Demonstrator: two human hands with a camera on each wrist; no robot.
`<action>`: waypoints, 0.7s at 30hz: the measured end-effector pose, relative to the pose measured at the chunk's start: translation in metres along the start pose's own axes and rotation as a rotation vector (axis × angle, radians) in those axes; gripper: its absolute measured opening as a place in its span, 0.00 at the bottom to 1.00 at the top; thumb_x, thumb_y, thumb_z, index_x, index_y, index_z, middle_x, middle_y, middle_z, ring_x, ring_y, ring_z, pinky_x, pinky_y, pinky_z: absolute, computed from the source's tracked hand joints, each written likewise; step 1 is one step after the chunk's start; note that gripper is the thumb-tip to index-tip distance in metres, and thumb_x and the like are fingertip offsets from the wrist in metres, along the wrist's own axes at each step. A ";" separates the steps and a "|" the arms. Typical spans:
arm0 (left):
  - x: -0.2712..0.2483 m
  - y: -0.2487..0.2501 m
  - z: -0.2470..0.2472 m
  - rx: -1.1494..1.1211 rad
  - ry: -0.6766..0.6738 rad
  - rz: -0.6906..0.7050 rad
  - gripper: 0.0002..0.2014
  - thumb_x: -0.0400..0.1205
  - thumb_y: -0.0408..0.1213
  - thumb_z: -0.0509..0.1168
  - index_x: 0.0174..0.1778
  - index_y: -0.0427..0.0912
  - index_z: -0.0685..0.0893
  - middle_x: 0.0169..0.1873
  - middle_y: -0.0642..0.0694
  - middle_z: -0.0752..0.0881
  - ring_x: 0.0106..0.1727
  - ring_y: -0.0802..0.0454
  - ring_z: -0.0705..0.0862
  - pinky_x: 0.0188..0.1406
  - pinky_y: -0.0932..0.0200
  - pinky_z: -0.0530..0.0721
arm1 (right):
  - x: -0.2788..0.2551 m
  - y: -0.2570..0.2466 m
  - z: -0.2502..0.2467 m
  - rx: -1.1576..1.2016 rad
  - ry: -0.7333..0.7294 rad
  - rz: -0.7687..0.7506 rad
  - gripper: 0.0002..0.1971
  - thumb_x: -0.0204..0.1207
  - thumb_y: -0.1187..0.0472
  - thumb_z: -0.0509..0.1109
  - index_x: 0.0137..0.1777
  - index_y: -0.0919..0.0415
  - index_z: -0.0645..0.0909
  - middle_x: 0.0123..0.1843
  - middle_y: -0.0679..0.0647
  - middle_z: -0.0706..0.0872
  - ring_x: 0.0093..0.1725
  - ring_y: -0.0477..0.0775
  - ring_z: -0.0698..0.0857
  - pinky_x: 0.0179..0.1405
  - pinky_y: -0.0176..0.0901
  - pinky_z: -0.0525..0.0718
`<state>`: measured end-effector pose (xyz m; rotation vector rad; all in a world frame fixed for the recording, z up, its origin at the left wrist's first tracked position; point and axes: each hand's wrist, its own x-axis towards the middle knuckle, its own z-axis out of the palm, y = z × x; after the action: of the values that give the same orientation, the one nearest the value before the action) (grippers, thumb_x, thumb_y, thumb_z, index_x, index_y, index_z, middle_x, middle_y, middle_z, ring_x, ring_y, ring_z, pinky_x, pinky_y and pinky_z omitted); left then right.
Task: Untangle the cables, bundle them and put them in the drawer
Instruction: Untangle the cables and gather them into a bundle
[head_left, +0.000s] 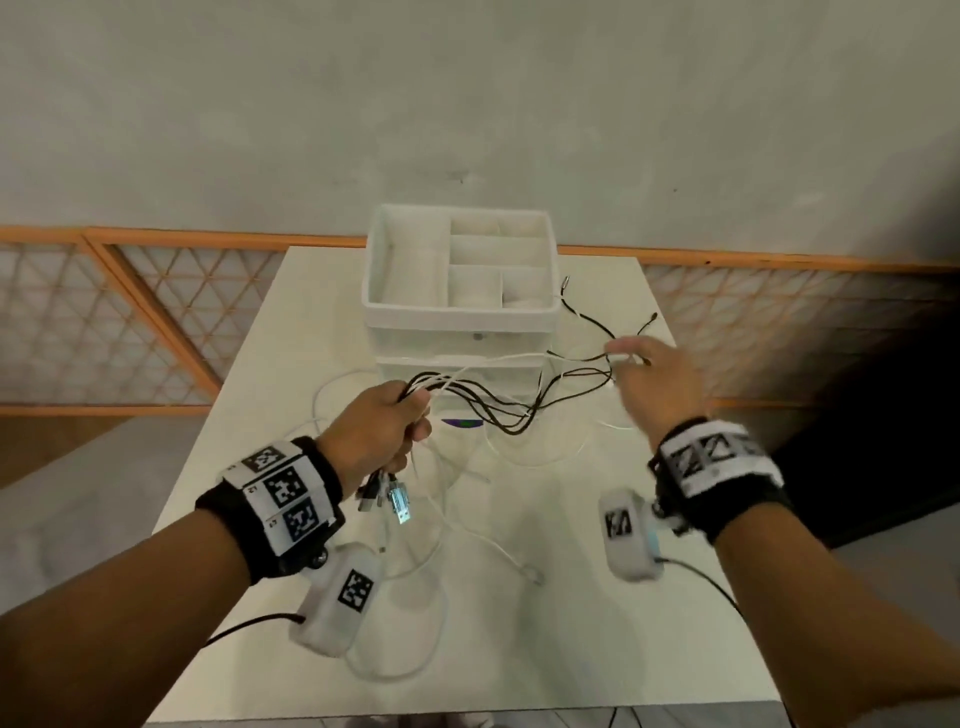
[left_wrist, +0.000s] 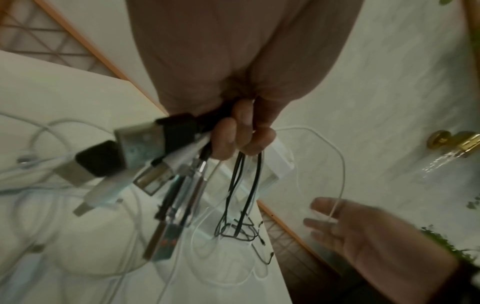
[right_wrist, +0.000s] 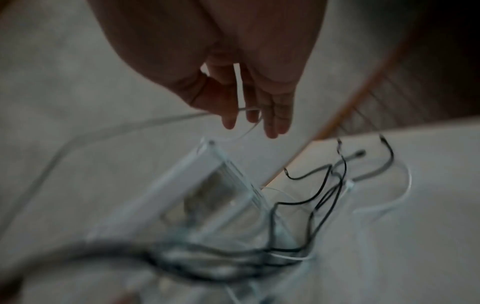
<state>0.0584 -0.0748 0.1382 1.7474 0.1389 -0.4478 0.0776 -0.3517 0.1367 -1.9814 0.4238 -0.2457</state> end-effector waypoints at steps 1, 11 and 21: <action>0.000 0.005 -0.001 0.014 -0.015 0.014 0.12 0.90 0.40 0.56 0.40 0.41 0.71 0.26 0.48 0.76 0.20 0.55 0.61 0.17 0.63 0.64 | -0.012 0.006 0.007 -0.222 -0.079 -0.083 0.18 0.71 0.73 0.67 0.56 0.54 0.87 0.64 0.55 0.85 0.59 0.53 0.87 0.60 0.28 0.75; 0.002 0.042 0.005 0.168 -0.005 0.158 0.11 0.86 0.42 0.63 0.41 0.39 0.79 0.20 0.54 0.76 0.19 0.55 0.63 0.19 0.62 0.63 | -0.066 -0.039 0.046 -0.405 -0.078 -0.562 0.18 0.80 0.45 0.62 0.35 0.55 0.79 0.37 0.51 0.80 0.37 0.57 0.80 0.35 0.49 0.77; 0.005 0.038 -0.039 0.246 0.162 0.189 0.17 0.85 0.42 0.65 0.33 0.39 0.81 0.27 0.45 0.83 0.21 0.50 0.65 0.24 0.59 0.65 | -0.023 0.074 0.019 -0.830 -0.248 0.090 0.21 0.88 0.48 0.52 0.59 0.57 0.86 0.59 0.66 0.80 0.54 0.69 0.82 0.61 0.54 0.80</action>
<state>0.0840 -0.0463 0.1777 2.0175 0.0332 -0.1901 0.0498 -0.3558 0.0624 -2.7462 0.4983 0.2852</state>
